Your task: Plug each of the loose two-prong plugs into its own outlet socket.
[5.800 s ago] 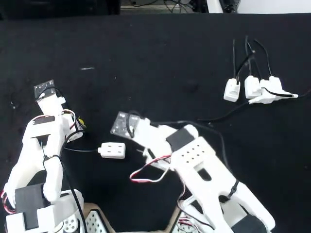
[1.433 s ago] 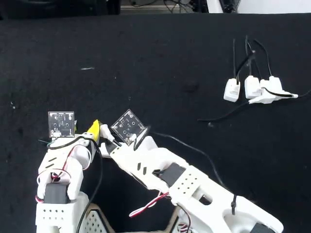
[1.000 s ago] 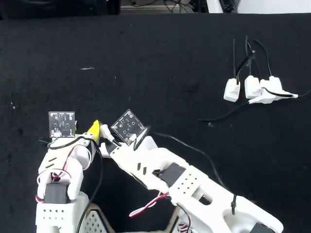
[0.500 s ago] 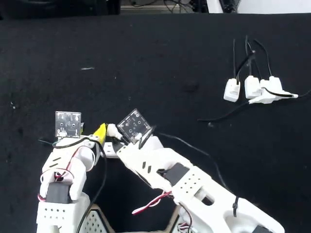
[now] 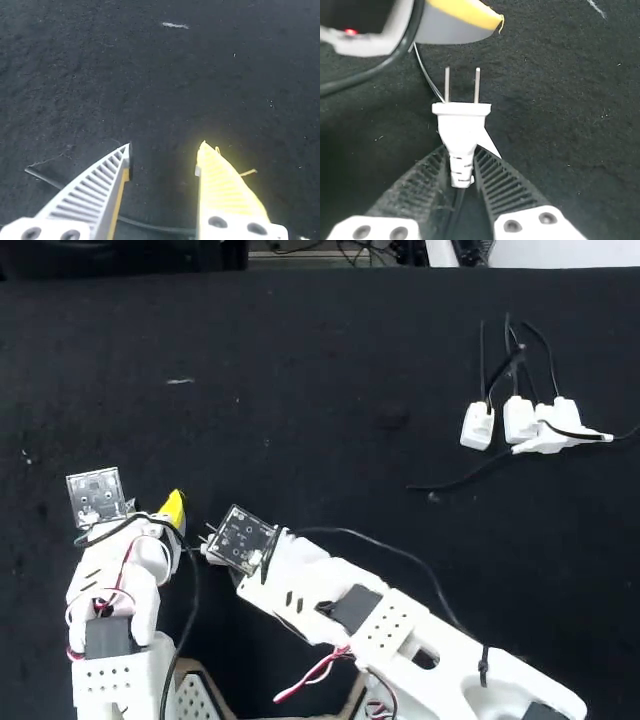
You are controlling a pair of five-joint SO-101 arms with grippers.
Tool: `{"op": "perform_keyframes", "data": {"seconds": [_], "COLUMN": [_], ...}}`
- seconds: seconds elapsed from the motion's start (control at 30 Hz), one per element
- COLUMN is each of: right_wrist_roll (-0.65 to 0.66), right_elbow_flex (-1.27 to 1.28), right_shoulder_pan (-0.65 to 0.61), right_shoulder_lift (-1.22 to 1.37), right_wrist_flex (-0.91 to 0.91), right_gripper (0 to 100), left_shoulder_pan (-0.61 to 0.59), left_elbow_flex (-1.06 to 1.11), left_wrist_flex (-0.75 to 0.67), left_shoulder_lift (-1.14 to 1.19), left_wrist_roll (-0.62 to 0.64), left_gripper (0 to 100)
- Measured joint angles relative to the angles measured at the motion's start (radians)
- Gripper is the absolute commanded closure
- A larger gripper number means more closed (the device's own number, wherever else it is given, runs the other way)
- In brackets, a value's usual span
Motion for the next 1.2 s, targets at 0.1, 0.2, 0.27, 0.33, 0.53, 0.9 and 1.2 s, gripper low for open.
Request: {"op": "perform_keyframes", "data": {"seconds": [0.1,0.2,0.27,0.33,0.53,0.9,1.2], "right_wrist_roll": [0.000,0.000,0.000,0.000,-0.014,-0.103,-0.138], "right_elbow_flex": [0.000,0.000,0.000,0.000,-0.005,-0.098,-0.298], "right_shoulder_pan": [0.000,0.000,0.000,0.000,0.000,0.000,0.000], "right_shoulder_lift": [0.000,0.000,0.000,0.000,0.000,0.061,0.384], "right_wrist_flex": [0.000,0.000,0.025,0.064,0.117,0.095,0.095], "right_gripper": [96.4,88.1,86.1,86.1,86.1,85.6,85.6], "left_shoulder_pan": [0.018,0.063,0.081,0.086,0.098,0.112,0.054], "left_elbow_flex": [0.000,0.000,0.000,0.000,0.002,0.018,0.018], "left_wrist_flex": [0.000,0.000,0.000,0.000,0.000,-0.005,-0.028], "left_shoulder_lift": [0.002,0.002,0.002,0.002,0.002,0.002,0.002], "left_wrist_roll": [-0.005,-0.032,-0.043,-0.043,-0.043,-0.044,-0.044], "left_gripper": [78,78,78,78,78,78,78]}}
